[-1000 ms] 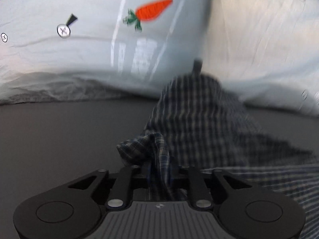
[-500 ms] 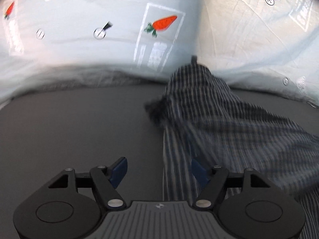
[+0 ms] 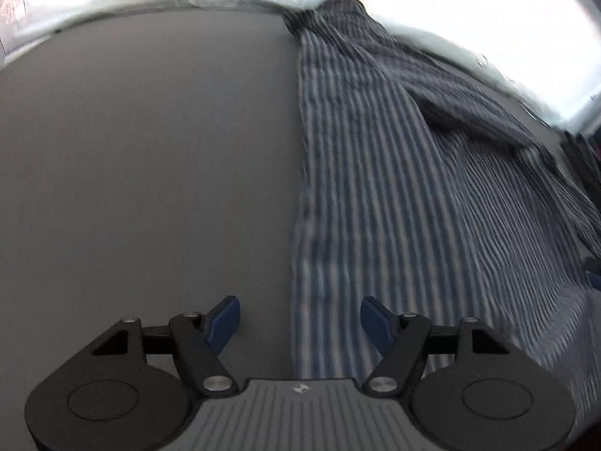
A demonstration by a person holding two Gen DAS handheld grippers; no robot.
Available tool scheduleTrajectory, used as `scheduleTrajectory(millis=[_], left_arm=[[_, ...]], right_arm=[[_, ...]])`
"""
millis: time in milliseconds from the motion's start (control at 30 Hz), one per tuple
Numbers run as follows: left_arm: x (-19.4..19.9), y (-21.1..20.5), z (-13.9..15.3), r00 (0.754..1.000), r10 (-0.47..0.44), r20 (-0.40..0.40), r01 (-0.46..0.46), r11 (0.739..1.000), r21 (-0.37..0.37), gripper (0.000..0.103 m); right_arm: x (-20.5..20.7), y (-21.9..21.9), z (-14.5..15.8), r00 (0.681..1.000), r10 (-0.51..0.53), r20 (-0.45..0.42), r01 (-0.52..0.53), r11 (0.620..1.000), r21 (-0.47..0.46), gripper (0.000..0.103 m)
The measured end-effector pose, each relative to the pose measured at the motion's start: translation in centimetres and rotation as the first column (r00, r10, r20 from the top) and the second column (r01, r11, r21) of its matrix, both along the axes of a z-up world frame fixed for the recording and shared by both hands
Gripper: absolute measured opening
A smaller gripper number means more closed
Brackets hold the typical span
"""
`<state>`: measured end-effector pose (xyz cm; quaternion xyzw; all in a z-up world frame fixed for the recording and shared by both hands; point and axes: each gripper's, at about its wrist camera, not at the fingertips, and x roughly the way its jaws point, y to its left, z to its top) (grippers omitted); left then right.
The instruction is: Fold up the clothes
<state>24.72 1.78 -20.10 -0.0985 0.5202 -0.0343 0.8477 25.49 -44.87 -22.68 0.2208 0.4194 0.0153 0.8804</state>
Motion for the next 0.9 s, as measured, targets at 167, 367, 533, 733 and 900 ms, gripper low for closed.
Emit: scheduleTrajectory(millis=[167,367,533,733,900], left_arm=[[-3.2,-1.8,0.4,0.996,-0.051,-0.075,0.053,0.998,0.034,0.043],[-5.0,-2.2,0.4,0.995,0.029,-0.1,-0.033,0.999,-0.034,0.002],[-5.6,-0.4,-0.2,0.981,0.11,-0.159,-0.13,0.984,-0.122,0.005],[-4.2,-0.2,2.0,0.994,0.07,-0.088,-0.073,0.997,-0.038,0.036],[-0.7,0.8,3.4,0.995,0.096,-0.016,-0.096,0.995,0.001,0.052]], right_arm=[[-3.0,0.8,-0.4,0.999,0.041,-0.012,-0.04,0.998,0.038,0.034],[-5.1,0.4,0.2,0.998,0.064,0.009,-0.065,0.99,0.128,0.0],[-5.8,-0.3,-0.1,0.997,0.05,-0.058,-0.045,0.995,0.09,0.001],[-4.8,0.9,1.2,0.997,0.063,-0.043,-0.064,0.998,-0.024,0.028],[-2.5,-0.2,2.7,0.999,-0.026,0.019,0.027,0.999,-0.045,0.037]])
